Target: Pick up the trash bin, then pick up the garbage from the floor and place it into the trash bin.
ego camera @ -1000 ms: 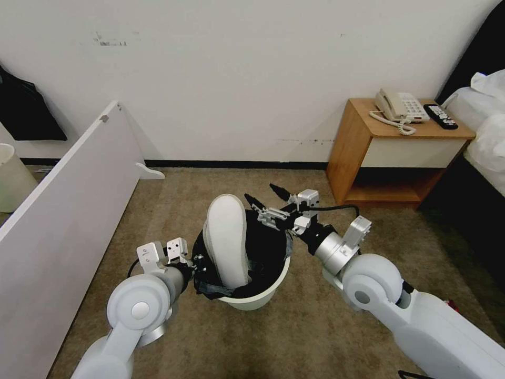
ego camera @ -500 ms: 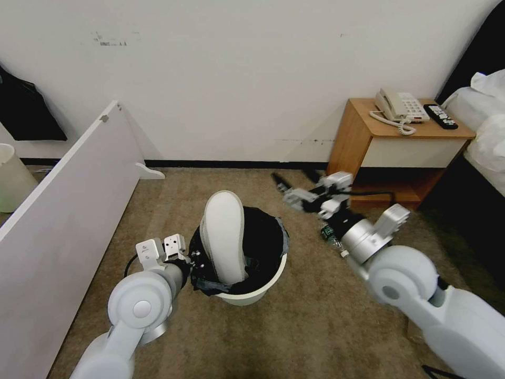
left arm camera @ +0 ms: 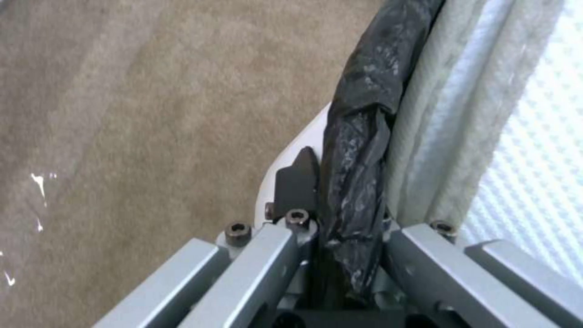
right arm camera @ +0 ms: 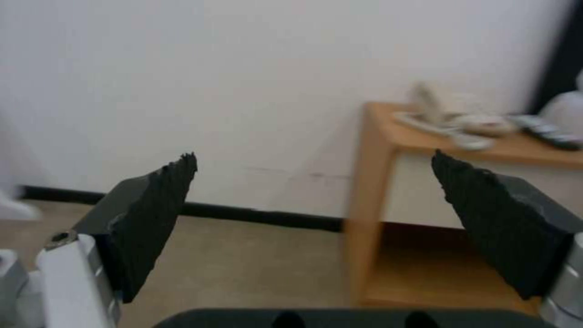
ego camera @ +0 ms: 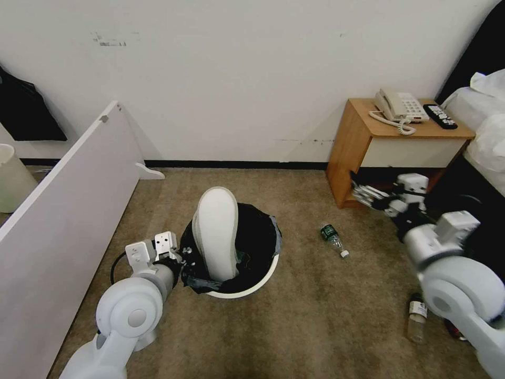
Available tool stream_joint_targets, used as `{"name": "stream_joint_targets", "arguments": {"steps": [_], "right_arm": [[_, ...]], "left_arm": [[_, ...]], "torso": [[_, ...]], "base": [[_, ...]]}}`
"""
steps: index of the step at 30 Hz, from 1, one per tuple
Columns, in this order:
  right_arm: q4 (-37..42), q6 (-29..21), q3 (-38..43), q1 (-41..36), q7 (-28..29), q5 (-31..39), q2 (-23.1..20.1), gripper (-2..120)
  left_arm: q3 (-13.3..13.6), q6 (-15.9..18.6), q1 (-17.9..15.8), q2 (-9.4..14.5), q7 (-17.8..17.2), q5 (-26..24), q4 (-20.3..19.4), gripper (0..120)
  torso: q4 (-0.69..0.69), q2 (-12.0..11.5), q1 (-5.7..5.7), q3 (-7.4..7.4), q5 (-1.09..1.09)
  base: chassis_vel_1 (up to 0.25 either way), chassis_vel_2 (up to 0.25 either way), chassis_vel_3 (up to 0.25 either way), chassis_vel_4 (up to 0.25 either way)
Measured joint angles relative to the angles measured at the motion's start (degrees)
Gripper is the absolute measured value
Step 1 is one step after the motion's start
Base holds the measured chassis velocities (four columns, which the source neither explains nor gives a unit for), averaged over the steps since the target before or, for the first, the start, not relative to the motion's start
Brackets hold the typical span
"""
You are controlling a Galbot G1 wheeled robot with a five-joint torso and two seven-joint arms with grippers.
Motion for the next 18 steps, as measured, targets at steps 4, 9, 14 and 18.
{"name": "stream_joint_targets", "arguments": {"steps": [4,9,14,18], "right_arm": [[0.9,-0.45,7.75,-7.33,1.11,-3.15,0.54,98],[2.12,-0.65,17.22,-15.13,1.1,-7.69,2.74,99],[3.27,-0.67,21.16,-19.21,0.09,-11.04,5.81,98],[5.03,-0.41,24.71,-24.03,-2.23,-16.9,11.53,99]], "left_arm": [[-0.45,0.0,0.3,0.25,3.92,3.89,0.33,1],[-0.91,0.01,0.54,0.34,6.81,6.79,0.56,1],[-0.92,0.01,0.92,0.41,7.93,7.98,-0.34,1],[-0.85,-0.25,1.88,1.15,9.52,10.47,-1.39,1]], "torso": [[0.0,0.0,0.0,0.0,-0.01],[0.0,0.0,0.0,0.0,-0.01],[0.0,0.0,0.0,0.0,-0.01],[0.0,0.0,0.0,0.0,-0.01]], "base": [[0.0,0.0,0.0,0.0],[0.0,0.0,0.0,0.0],[0.0,0.0,0.0,0.0],[0.0,0.0,0.0,0.0]]}}
